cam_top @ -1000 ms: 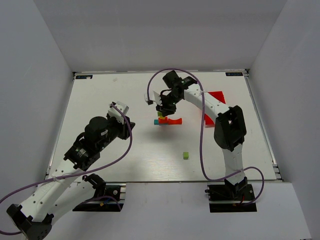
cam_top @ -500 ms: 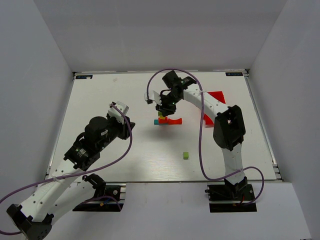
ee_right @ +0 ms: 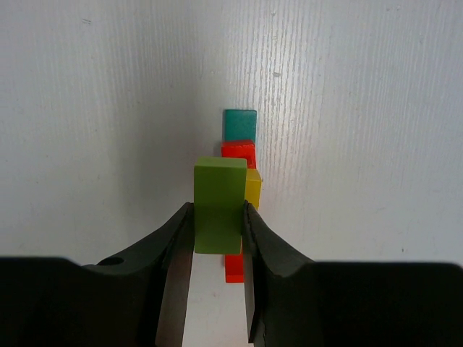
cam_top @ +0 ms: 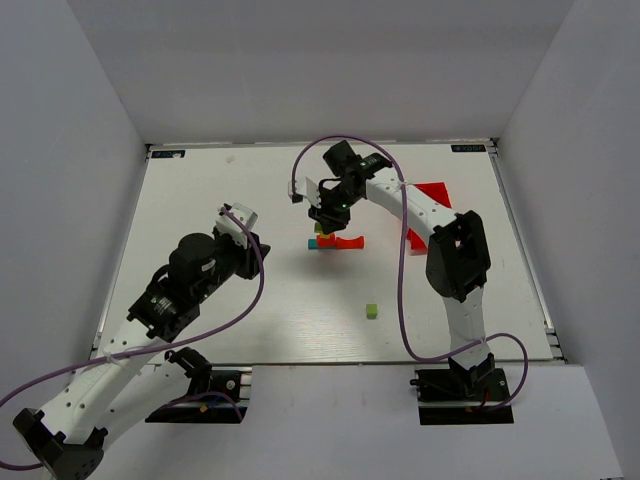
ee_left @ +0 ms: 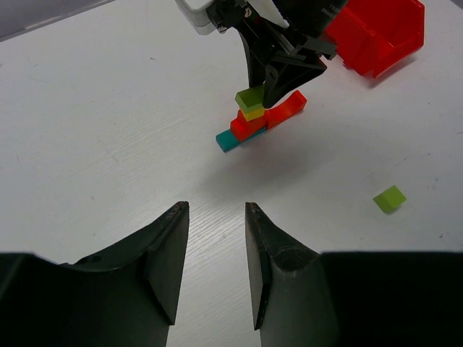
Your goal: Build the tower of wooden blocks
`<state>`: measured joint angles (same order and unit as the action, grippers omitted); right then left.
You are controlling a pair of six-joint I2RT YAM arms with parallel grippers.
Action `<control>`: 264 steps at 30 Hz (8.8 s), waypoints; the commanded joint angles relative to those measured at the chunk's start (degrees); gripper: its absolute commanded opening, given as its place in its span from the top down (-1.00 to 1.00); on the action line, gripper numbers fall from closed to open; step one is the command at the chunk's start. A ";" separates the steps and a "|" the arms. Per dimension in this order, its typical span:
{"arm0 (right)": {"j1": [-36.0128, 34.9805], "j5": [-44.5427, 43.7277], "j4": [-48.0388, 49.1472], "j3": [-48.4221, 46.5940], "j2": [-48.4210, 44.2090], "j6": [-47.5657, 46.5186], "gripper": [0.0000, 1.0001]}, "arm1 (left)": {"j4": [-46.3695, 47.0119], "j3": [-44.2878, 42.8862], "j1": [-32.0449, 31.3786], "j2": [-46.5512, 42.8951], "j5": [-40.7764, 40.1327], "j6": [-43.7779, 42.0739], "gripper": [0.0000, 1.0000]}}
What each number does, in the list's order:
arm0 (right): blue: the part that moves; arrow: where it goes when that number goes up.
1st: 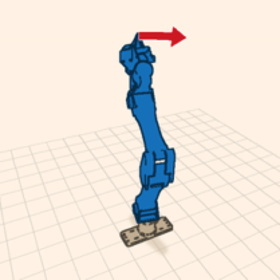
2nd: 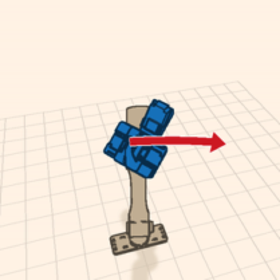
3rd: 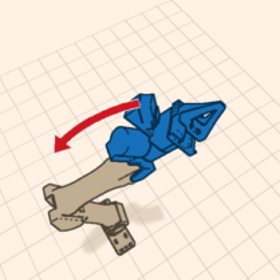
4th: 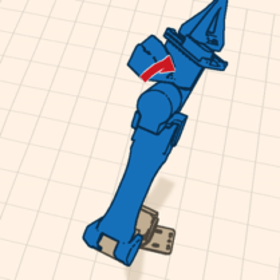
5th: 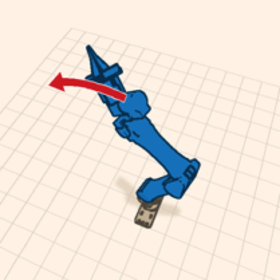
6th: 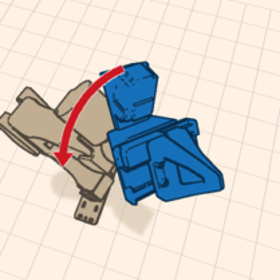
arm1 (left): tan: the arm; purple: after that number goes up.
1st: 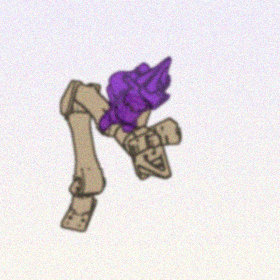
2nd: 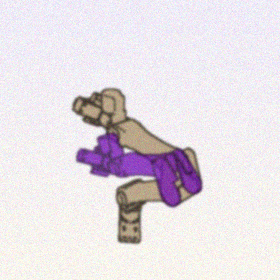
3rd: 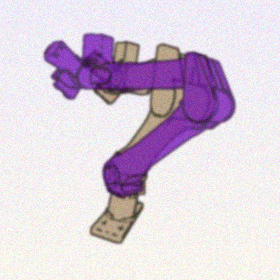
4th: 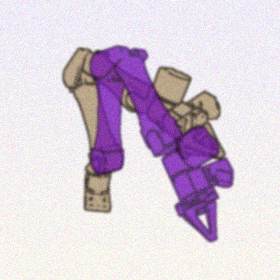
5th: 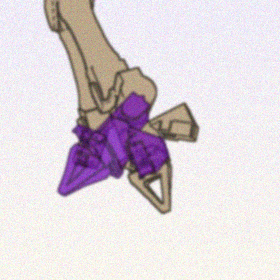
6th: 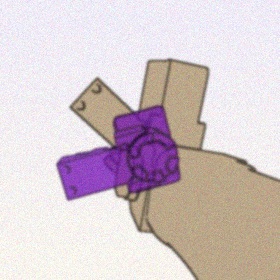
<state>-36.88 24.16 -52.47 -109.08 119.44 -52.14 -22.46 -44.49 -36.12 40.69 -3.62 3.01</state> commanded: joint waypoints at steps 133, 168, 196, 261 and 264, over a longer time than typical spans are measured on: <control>-0.91 -3.68 5.18 2.11 -2.80 -0.07 -0.79 | -0.57 0.11 0.26 -1.22 -0.69 0.07 0.05; 1.38 5.98 26.63 68.38 -48.60 -9.38 0.06 | -0.57 0.11 0.26 -2.37 -1.22 0.07 0.62; 1.11 5.54 24.61 64.69 -37.70 -5.08 0.47 | -0.57 0.11 0.26 -3.51 -1.22 0.07 0.03; 8.94 1.24 19.24 25.93 -13.89 -7.71 0.85 | -0.57 0.11 0.26 -3.51 -1.22 0.07 0.03; 9.02 0.97 19.33 26.20 -12.92 -7.89 0.85 | -0.57 0.11 0.26 -3.51 -1.22 0.07 0.03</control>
<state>-28.12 23.42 -32.95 -81.21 105.54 -59.18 -22.72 -44.49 -36.12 37.69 -4.60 2.98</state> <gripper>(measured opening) 0.351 0.484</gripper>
